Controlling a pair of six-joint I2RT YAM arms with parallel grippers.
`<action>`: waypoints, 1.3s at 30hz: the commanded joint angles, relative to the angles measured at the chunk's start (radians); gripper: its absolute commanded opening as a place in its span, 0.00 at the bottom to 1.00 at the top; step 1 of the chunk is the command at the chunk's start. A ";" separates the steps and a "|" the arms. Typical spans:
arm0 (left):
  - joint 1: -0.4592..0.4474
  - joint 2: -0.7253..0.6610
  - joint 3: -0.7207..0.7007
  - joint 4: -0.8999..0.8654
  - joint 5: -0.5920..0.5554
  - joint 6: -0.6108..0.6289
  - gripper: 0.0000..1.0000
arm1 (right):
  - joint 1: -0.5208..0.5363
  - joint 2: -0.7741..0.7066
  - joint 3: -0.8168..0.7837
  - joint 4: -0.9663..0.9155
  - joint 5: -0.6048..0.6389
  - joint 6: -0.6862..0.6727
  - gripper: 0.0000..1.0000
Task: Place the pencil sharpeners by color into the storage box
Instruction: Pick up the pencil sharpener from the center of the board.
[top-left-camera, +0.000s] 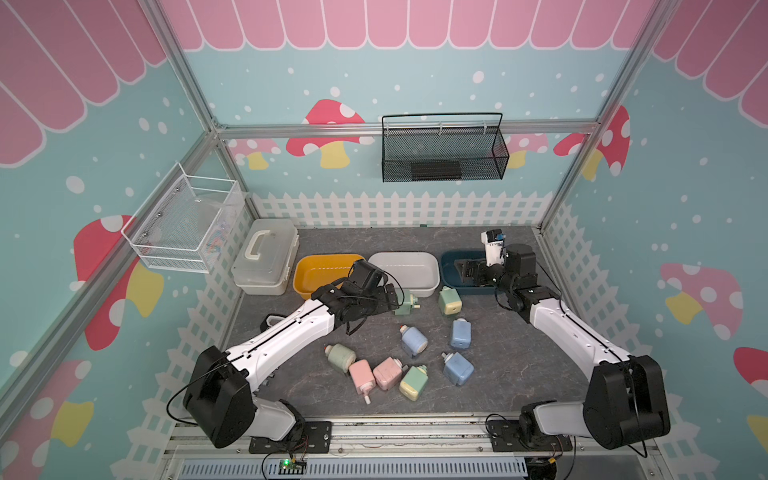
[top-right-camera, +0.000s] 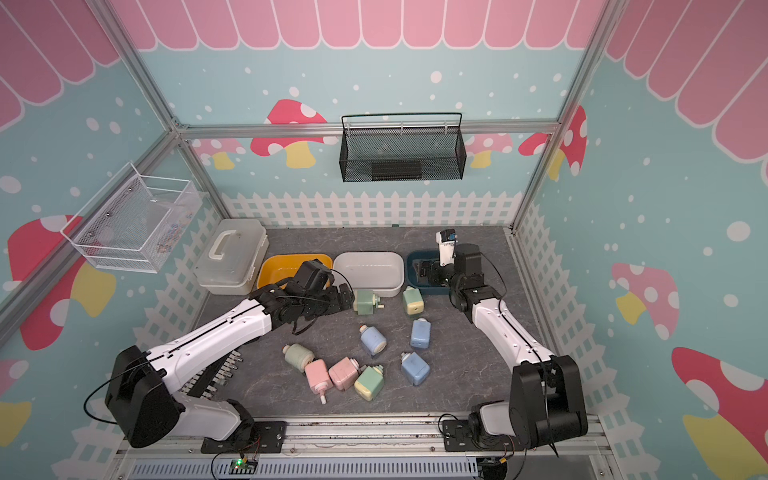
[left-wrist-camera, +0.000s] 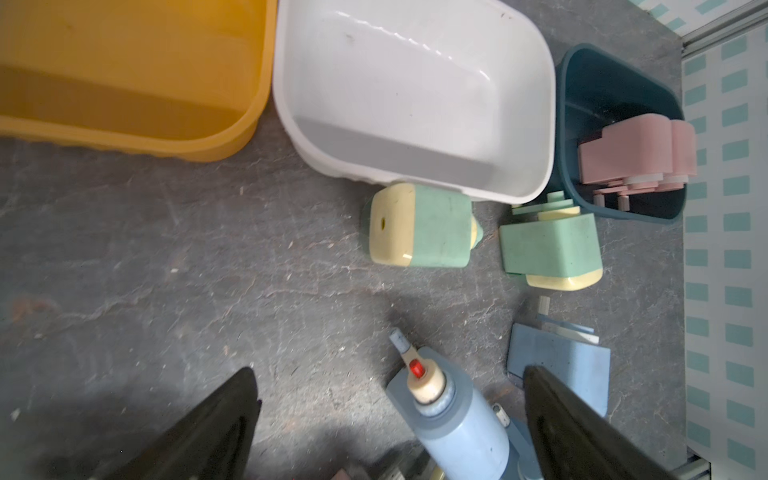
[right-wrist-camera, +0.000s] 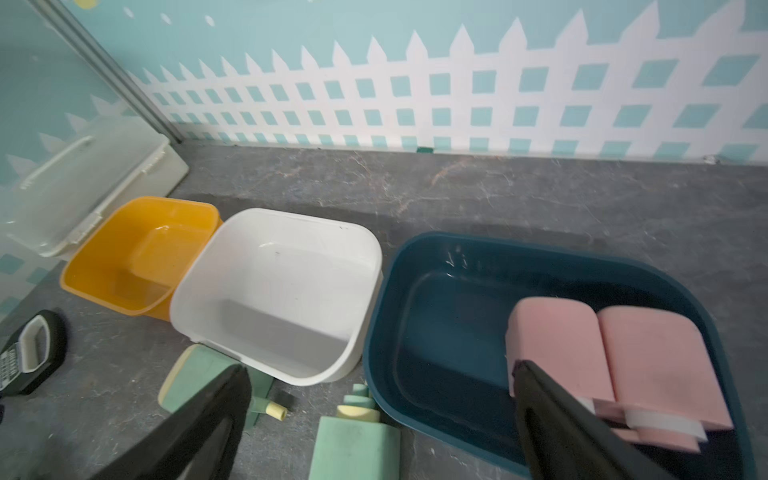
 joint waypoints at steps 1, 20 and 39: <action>-0.021 -0.046 -0.046 -0.183 -0.043 -0.095 0.99 | 0.006 -0.054 -0.034 0.110 -0.097 -0.011 0.98; -0.070 -0.280 -0.339 -0.206 0.058 -0.377 0.98 | 0.081 -0.111 -0.065 0.033 -0.077 -0.084 0.98; -0.062 -0.187 -0.319 -0.283 0.149 -0.375 0.95 | 0.094 -0.101 -0.058 -0.017 -0.035 -0.124 0.98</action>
